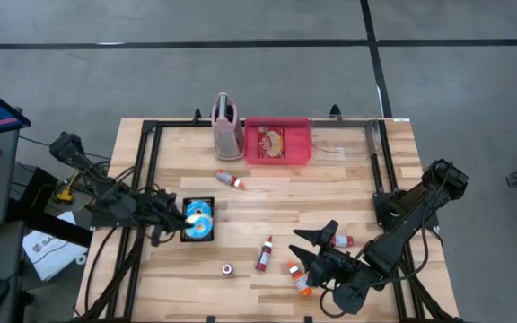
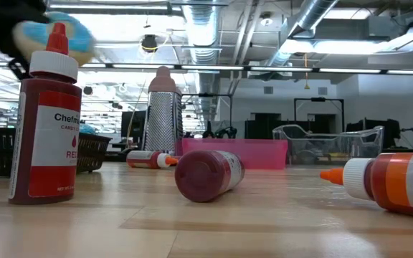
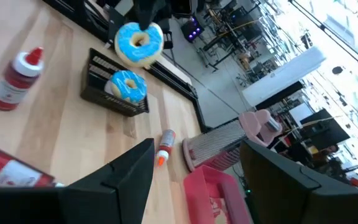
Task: Pick & Place Food Item
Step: Put the light blue donut into the black bin
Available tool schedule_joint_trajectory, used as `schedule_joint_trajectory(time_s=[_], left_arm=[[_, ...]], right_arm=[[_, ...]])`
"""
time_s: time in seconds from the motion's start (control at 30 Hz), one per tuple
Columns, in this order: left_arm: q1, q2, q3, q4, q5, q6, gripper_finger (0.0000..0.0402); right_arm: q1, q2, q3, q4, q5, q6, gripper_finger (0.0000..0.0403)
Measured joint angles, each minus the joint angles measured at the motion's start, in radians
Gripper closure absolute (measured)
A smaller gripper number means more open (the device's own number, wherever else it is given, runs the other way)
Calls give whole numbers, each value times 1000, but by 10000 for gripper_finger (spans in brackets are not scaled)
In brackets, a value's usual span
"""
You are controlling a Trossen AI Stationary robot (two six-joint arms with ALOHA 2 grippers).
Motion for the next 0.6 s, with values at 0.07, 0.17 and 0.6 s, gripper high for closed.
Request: schedule_joint_trajectory(time_s=[0.07,0.17,0.6], left_arm=[[-27,-43,0,-81,23,-27,364],[-50,-82,0,-202,24,-90,371],[-55,-30,0,-341,-24,-99,373]], right_arm=[[1,0,0,0,-3,9,172],[3,0,0,0,-2,16,172],[4,0,0,12,-3,19,172]])
